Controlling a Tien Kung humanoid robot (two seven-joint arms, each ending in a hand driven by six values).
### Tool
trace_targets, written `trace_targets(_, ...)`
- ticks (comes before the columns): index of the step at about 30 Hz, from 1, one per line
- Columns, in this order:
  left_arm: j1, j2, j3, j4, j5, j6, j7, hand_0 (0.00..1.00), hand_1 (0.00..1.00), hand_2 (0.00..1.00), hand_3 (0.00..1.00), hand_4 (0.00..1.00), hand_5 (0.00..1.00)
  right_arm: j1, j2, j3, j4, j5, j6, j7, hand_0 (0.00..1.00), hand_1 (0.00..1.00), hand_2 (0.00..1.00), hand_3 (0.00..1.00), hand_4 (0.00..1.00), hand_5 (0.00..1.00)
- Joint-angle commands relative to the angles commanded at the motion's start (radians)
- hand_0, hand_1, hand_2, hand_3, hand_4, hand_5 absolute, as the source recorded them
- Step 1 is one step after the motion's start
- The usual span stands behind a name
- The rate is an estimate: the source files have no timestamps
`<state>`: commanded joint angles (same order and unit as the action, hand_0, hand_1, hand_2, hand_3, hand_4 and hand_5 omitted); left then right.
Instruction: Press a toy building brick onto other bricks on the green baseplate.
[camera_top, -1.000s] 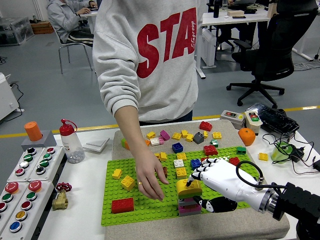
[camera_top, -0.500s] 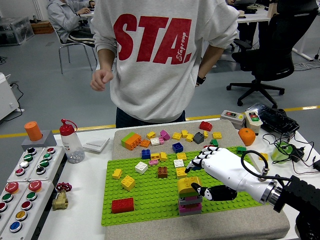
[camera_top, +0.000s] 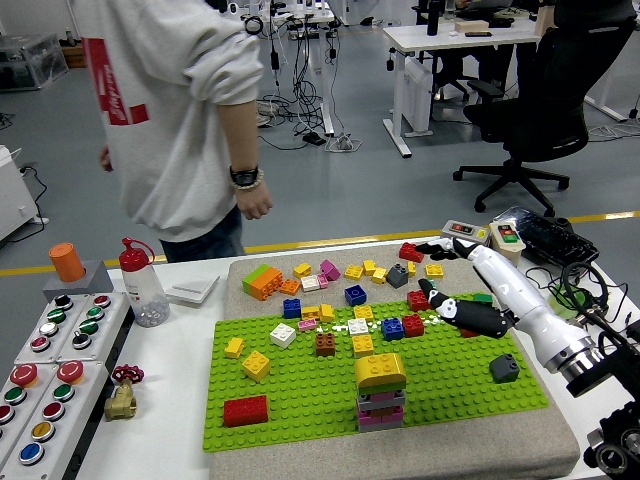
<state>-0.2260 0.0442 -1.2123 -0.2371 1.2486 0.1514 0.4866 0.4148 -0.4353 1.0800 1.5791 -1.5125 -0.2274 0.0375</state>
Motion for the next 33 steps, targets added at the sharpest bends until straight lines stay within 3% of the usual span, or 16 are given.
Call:
trace_targets(7, 0.003, -0.007, -0.004, -0.002, 0.008, -0.001, 0.005, 0.623, 0.589, 0.593, 0.430, 0.298, 0.943, -0.040, 0.056, 0.155, -0.060, 0.272, 0.043, -0.003, 0.797, 0.782, 0.797, 0.785, 0.544, 0.385)
trace_targets(12, 0.007, -0.016, -0.004, -0.003, 0.011, -0.002, 0.008, 0.626, 0.589, 0.598, 0.438, 0.298, 0.943, -0.068, 0.086, 0.216, -0.082, 0.458, 0.084, -0.004, 0.802, 0.787, 0.802, 0.788, 0.538, 0.387)
trace_targets(20, 0.016, -0.027, -0.001, -0.005, 0.014, -0.017, 0.014, 0.627, 0.595, 0.604, 0.444, 0.298, 0.942, -0.123, 0.130, 0.237, -0.088, 0.749, 0.146, -0.023, 0.806, 0.788, 0.801, 0.781, 0.537, 0.387)
trace_targets(33, 0.020, -0.025, -0.012, -0.007, 0.033, -0.019, 0.020, 0.627, 0.595, 0.603, 0.441, 0.298, 0.942, -0.160, 0.148, 0.258, -0.077, 1.209, 0.185, -0.027, 0.805, 0.786, 0.800, 0.777, 0.520, 0.417)
